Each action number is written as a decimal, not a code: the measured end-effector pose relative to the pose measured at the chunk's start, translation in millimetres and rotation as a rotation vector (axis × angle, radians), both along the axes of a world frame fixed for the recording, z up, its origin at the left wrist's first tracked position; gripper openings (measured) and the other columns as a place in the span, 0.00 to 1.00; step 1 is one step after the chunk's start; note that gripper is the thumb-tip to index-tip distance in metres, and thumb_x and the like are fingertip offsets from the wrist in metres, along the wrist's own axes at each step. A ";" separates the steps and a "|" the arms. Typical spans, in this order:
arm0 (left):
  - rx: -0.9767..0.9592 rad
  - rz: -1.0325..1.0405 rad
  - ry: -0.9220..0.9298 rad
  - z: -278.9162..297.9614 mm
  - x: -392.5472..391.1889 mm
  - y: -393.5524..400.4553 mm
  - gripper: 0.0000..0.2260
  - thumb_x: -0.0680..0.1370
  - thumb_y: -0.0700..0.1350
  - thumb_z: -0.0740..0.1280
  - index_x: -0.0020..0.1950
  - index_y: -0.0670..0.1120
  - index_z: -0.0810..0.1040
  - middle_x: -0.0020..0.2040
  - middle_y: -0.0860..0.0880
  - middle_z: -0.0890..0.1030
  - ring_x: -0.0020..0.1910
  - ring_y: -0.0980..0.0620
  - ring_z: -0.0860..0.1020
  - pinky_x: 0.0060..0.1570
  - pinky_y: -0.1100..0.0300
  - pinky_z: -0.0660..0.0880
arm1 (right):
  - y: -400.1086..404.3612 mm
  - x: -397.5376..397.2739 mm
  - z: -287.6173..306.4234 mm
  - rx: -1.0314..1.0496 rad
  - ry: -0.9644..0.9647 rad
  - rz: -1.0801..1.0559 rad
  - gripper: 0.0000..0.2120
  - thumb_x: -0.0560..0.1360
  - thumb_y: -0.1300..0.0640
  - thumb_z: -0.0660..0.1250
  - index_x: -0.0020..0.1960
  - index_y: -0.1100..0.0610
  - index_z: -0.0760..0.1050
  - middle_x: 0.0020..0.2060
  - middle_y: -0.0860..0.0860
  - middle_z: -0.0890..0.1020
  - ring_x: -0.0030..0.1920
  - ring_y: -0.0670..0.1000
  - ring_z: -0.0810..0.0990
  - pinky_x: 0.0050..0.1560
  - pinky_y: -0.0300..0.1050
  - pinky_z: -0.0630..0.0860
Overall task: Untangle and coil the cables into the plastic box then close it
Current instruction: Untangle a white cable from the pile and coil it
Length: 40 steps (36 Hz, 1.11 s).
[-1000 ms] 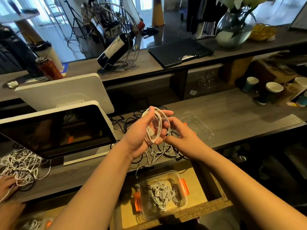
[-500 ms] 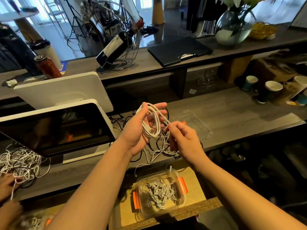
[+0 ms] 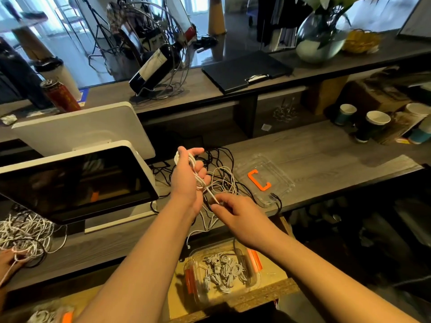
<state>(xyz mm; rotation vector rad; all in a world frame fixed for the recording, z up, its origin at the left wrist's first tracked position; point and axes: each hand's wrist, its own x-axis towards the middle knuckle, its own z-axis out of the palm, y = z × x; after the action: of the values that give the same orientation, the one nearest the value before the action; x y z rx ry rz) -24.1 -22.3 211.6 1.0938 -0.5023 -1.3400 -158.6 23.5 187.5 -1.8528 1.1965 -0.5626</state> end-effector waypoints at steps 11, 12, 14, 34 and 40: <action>0.041 0.006 -0.746 -6.1 -4.2 -1.7 0.23 0.85 0.61 0.49 0.52 0.51 0.80 0.34 0.53 0.69 0.31 0.57 0.67 0.33 0.59 0.66 | -2.1 -4.0 20.3 -0.155 0.077 0.120 0.10 0.82 0.52 0.61 0.52 0.54 0.80 0.35 0.44 0.78 0.35 0.41 0.74 0.35 0.34 0.66; 0.044 -0.026 -0.804 -5.5 -6.6 -0.8 0.24 0.84 0.61 0.48 0.53 0.50 0.80 0.36 0.53 0.71 0.33 0.57 0.69 0.35 0.59 0.67 | -3.2 -4.4 21.3 -0.158 0.090 0.136 0.10 0.82 0.52 0.61 0.51 0.54 0.80 0.35 0.45 0.79 0.35 0.42 0.74 0.35 0.35 0.66; 0.059 -0.122 -0.870 -6.2 -8.8 0.0 0.28 0.84 0.63 0.47 0.51 0.50 0.82 0.39 0.48 0.76 0.40 0.51 0.74 0.42 0.55 0.70 | -5.8 -4.9 24.2 -0.183 0.108 0.150 0.08 0.81 0.54 0.62 0.50 0.54 0.79 0.35 0.47 0.79 0.35 0.44 0.74 0.36 0.39 0.67; 0.356 -1.163 -0.147 -33.1 4.5 23.5 0.44 0.67 0.82 0.53 0.62 0.46 0.73 0.37 0.49 0.72 0.31 0.57 0.65 0.24 0.69 0.62 | -52.2 -42.7 38.9 -0.391 0.340 0.015 0.13 0.73 0.41 0.69 0.46 0.50 0.77 0.38 0.44 0.78 0.40 0.45 0.75 0.41 0.42 0.72; 0.199 -1.367 -0.116 -23.3 4.7 27.1 0.26 0.78 0.66 0.61 0.66 0.50 0.80 0.39 0.51 0.68 0.33 0.57 0.62 0.26 0.66 0.62 | -54.3 -47.0 34.2 -0.347 0.234 -0.025 0.23 0.69 0.34 0.64 0.45 0.54 0.79 0.34 0.47 0.79 0.36 0.48 0.77 0.37 0.47 0.75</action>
<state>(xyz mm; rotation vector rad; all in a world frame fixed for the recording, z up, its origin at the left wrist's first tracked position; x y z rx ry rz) -19.4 4.8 188.3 0.9617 -1.3597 -2.5336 -205.6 -30.8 221.7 -2.2483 1.3409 -0.6099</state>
